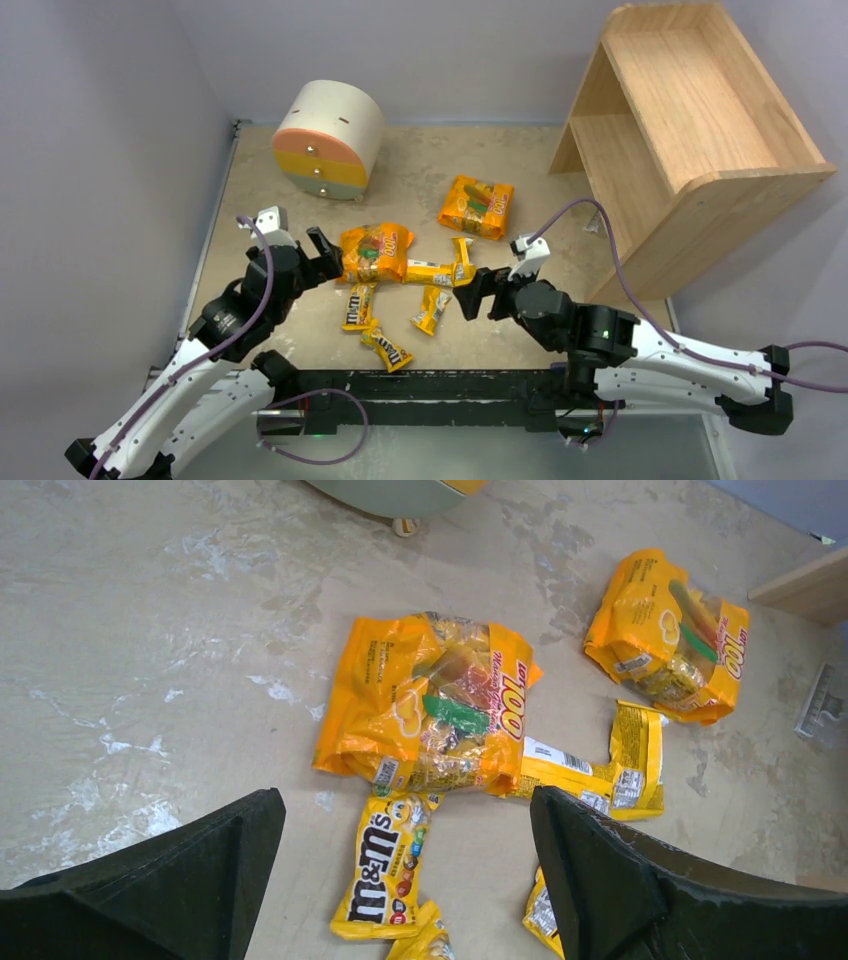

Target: Place and organize the candy bags onto the shelf

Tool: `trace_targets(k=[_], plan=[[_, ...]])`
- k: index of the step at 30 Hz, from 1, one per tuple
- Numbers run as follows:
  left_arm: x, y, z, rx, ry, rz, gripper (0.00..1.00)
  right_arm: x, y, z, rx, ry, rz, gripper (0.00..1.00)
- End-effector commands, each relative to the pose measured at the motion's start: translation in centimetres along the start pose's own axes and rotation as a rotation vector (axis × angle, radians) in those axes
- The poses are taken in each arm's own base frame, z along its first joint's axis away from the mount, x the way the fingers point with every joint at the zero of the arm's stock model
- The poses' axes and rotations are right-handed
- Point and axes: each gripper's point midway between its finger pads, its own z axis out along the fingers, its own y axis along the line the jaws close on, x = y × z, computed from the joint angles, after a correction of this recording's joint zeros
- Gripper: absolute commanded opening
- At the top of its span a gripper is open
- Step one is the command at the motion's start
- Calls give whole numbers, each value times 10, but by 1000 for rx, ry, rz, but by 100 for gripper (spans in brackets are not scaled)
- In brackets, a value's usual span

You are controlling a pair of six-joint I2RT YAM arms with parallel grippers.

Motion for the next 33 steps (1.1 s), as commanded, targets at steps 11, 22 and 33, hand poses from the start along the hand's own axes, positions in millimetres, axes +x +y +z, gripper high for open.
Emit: trace_targets(k=[11, 22, 33], plan=[[7, -10, -5, 88, 28, 9, 100, -8, -2, -5, -32, -64, 47, 99], [14, -15, 3, 116, 25, 33, 100, -6, -21, 21, 178, -69, 56, 98], [28, -14, 12, 98, 80, 60, 100, -48, -80, 82, 402, 33, 85, 95]])
